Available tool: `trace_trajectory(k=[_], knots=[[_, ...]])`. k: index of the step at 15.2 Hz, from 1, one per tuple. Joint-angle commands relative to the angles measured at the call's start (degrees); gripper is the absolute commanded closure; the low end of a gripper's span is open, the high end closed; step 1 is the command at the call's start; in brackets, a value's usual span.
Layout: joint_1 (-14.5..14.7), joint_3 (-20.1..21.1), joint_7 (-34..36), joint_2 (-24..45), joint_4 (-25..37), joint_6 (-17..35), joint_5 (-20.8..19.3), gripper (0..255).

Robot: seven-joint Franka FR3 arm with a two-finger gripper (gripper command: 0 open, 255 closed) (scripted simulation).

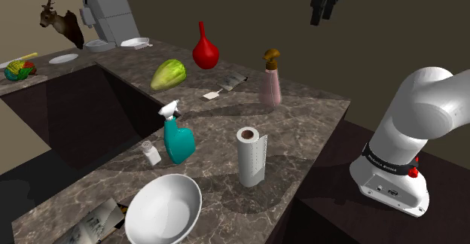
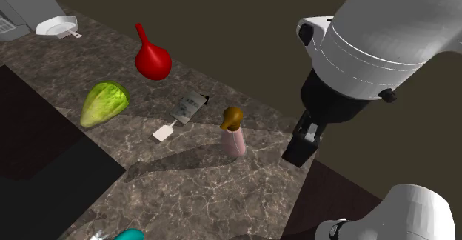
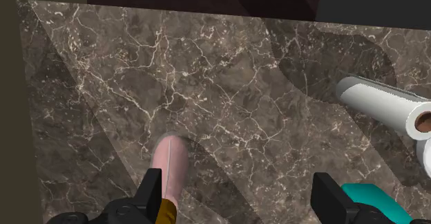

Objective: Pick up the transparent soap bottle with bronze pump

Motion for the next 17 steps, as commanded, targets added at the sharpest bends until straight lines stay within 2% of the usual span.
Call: trace_trajectory(k=[1, 9, 17], knots=[[0.00, 0.00, 0.00, 0.00, 0.00, 0.00, 0.00, 0], [-3.75, -0.29, 8.57, 17.14, 5.03, 8.51, 2.36, 0], [-6.68, -2.04, 16.03, 34.36, 13.22, 14.04, 4.82, 0]])
